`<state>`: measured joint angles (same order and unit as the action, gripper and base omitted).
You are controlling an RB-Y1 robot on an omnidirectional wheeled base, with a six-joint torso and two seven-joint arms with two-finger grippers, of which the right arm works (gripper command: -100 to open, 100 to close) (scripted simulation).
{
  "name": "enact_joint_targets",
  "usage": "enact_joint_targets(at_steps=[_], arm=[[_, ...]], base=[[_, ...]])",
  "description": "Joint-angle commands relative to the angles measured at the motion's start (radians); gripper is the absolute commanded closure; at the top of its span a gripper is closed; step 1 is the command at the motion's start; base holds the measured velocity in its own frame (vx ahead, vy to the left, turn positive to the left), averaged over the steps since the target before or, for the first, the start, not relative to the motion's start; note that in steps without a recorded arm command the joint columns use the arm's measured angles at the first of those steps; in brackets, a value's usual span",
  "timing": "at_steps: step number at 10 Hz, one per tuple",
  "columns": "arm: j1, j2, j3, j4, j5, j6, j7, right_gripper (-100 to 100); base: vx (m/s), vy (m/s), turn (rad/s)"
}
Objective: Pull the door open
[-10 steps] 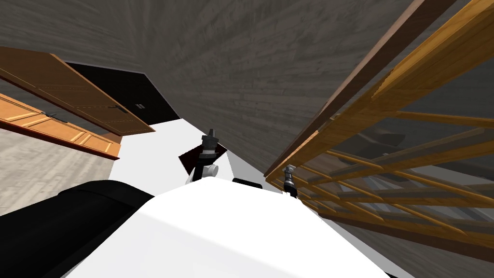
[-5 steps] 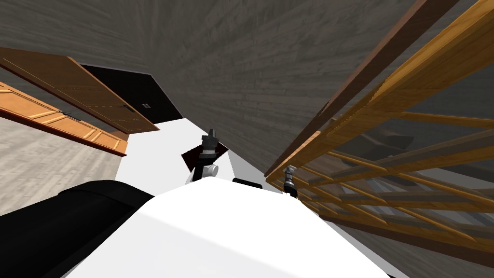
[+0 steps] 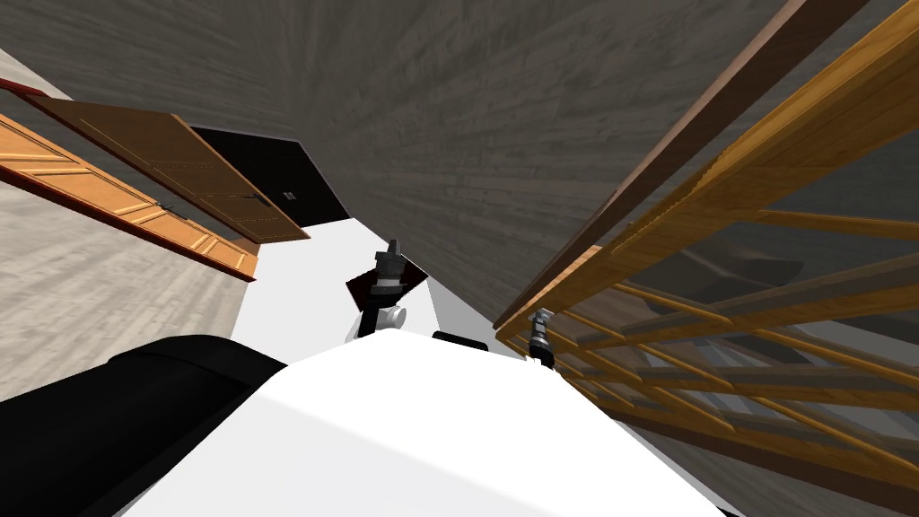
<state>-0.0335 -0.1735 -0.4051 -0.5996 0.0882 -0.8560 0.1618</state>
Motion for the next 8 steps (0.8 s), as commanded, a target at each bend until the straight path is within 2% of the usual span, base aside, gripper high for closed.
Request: enact_joint_targets(at_steps=[1,3,5,7,8], arm=[[0.014,-0.017,-0.011,-0.02,-0.024,-0.001,-0.05,100],[0.014,-0.017,-0.011,-0.018,-0.024,-0.001,-0.058,100],[0.017,-0.02,-0.004,-0.02,-0.052,-0.001,-0.125,100],[0.017,-0.02,-0.004,-0.011,-0.052,-0.001,-0.142,100],[0.018,-0.022,-0.001,-0.02,-0.066,-0.001,-0.184,100]], base=[[-0.034,-0.013,0.078],[-0.026,-0.001,0.012],[-0.037,-0.008,0.102],[-0.027,-0.012,0.023],[-0.025,-0.012,0.07]])
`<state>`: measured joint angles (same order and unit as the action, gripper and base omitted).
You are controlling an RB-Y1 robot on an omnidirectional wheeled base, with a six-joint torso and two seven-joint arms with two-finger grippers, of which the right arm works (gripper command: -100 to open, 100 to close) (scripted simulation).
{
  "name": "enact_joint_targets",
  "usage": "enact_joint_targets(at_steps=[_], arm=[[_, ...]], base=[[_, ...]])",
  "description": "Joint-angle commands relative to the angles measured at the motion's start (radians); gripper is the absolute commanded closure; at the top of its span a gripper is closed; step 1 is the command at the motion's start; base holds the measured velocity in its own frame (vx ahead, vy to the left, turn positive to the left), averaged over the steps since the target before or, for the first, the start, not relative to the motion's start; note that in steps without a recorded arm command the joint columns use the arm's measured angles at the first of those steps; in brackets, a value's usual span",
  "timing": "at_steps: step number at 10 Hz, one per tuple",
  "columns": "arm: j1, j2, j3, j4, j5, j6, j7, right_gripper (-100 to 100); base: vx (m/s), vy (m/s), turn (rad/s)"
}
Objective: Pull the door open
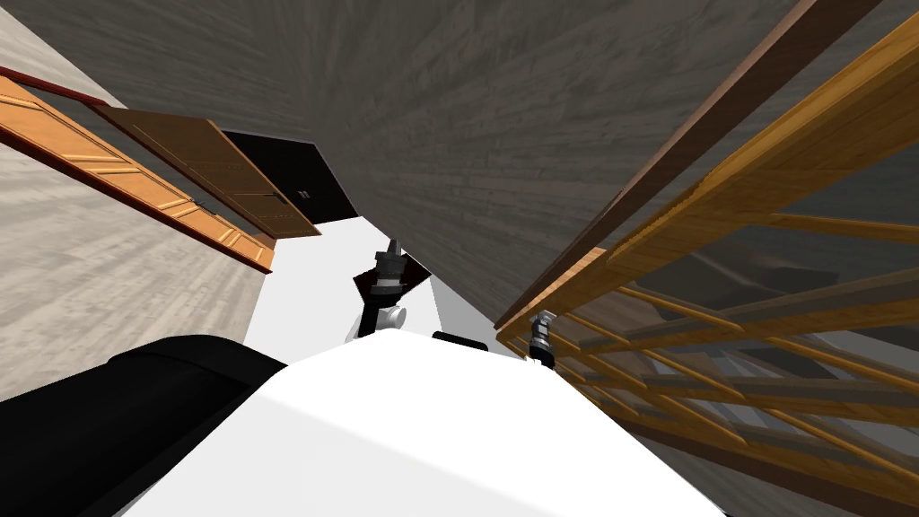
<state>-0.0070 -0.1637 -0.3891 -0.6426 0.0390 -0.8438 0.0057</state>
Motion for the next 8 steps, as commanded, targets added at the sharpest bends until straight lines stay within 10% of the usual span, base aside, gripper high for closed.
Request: enact_joint_targets(at_steps=[1,8], arm=[[-0.008,-0.031,-0.017,0.023,-0.017,-0.013,-0.028,100],[-0.004,-0.036,-0.005,0.003,-0.059,-0.014,-0.153,100]], base=[[-0.03,-0.006,0.068],[-0.029,-0.007,0.051]])
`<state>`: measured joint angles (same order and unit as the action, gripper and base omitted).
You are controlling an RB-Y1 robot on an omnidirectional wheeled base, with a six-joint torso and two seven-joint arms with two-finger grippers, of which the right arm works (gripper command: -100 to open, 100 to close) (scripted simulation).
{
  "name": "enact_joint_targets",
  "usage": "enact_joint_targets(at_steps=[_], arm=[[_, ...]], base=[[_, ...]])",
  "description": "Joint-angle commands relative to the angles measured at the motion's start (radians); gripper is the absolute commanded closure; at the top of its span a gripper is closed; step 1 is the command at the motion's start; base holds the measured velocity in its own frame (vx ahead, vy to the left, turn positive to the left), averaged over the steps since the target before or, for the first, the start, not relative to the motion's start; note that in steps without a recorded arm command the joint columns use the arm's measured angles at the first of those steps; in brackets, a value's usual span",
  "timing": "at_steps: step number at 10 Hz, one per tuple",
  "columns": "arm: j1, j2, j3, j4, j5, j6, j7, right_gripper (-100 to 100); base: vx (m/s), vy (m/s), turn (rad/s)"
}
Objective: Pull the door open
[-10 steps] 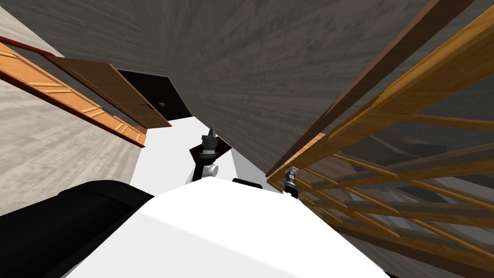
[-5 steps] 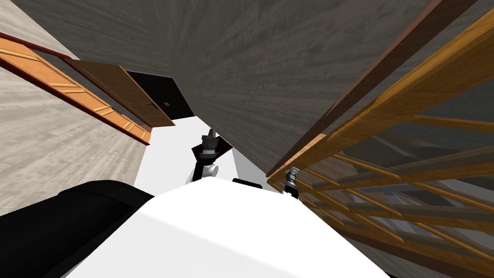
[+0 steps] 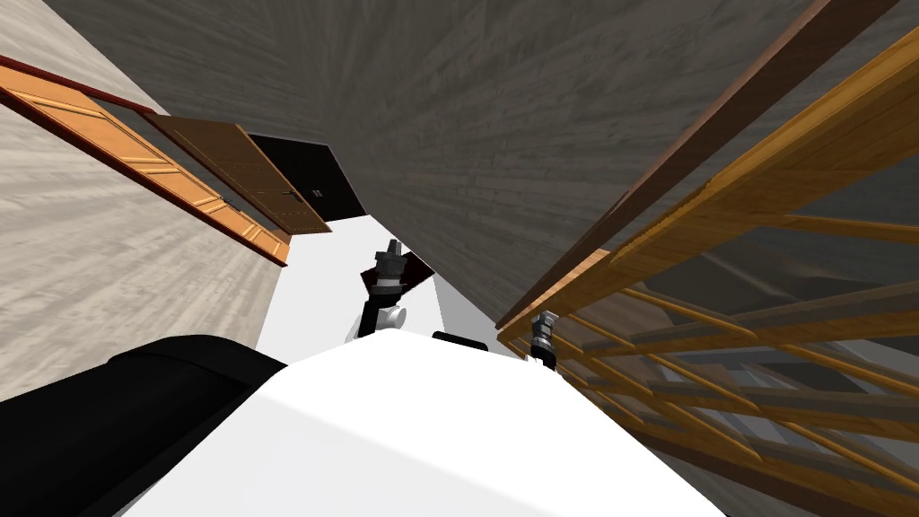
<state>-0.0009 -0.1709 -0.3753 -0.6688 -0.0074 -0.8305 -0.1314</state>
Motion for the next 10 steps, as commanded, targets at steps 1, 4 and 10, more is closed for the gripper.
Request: enact_joint_targets(at_steps=[1,4,10], arm=[[-0.01,-0.028,-0.019,0.048,-0.012,-0.027,-0.016,100],[-0.01,-0.028,-0.019,0.036,-0.012,-0.027,-0.016,100],[-0.007,-0.032,-0.008,0.047,-0.054,-0.028,-0.141,100]], base=[[-0.021,-0.002,0.001],[0.002,0.005,-0.002],[-0.027,-0.009,0.056]])
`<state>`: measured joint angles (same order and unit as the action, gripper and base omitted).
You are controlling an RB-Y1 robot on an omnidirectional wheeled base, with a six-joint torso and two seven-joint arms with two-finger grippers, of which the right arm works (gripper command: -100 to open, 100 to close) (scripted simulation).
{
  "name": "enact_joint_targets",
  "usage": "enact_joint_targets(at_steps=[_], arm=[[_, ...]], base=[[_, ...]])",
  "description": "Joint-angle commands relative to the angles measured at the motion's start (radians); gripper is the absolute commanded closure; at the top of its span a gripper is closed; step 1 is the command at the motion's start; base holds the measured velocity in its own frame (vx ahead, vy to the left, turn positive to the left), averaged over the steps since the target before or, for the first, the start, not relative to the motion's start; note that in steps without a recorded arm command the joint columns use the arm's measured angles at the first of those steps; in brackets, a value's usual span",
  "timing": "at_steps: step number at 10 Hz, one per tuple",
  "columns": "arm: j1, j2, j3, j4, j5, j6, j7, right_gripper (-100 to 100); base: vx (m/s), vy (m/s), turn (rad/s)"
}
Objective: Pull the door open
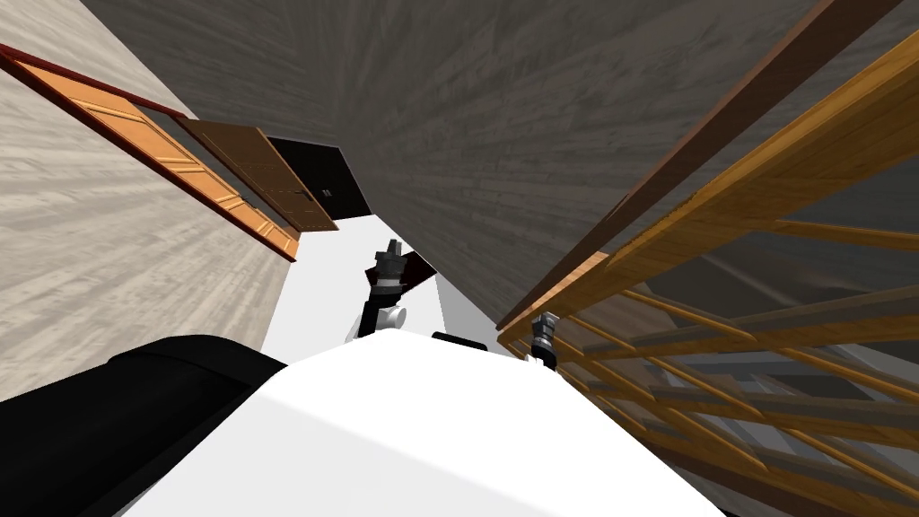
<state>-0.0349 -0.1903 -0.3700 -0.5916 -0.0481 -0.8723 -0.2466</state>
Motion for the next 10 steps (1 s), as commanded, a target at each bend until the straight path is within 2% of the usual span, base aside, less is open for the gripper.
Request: enact_joint_targets(at_steps=[1,2,3,4,9,10], arm=[[0.027,-0.013,-0.013,-0.03,-0.013,0.014,-0.026,100],[0.029,-0.014,-0.009,-0.03,-0.027,0.014,-0.066,100],[0.029,-0.014,-0.009,-0.03,-0.027,0.014,-0.067,100],[0.002,0.004,0.007,-0.007,-0.032,-0.008,-0.096,-100],[-0.016,0.019,0.016,-0.001,-0.083,-0.01,-0.229,-100],[-0.016,0.019,0.016,-0.001,-0.083,-0.01,-0.237,-100]], base=[[-0.034,-0.013,0.049],[-0.035,-0.004,0.085],[-0.03,-0.004,0.033],[-0.042,0.002,0.067],[-0.074,-0.016,0.039],[-0.062,-0.014,0.015]])
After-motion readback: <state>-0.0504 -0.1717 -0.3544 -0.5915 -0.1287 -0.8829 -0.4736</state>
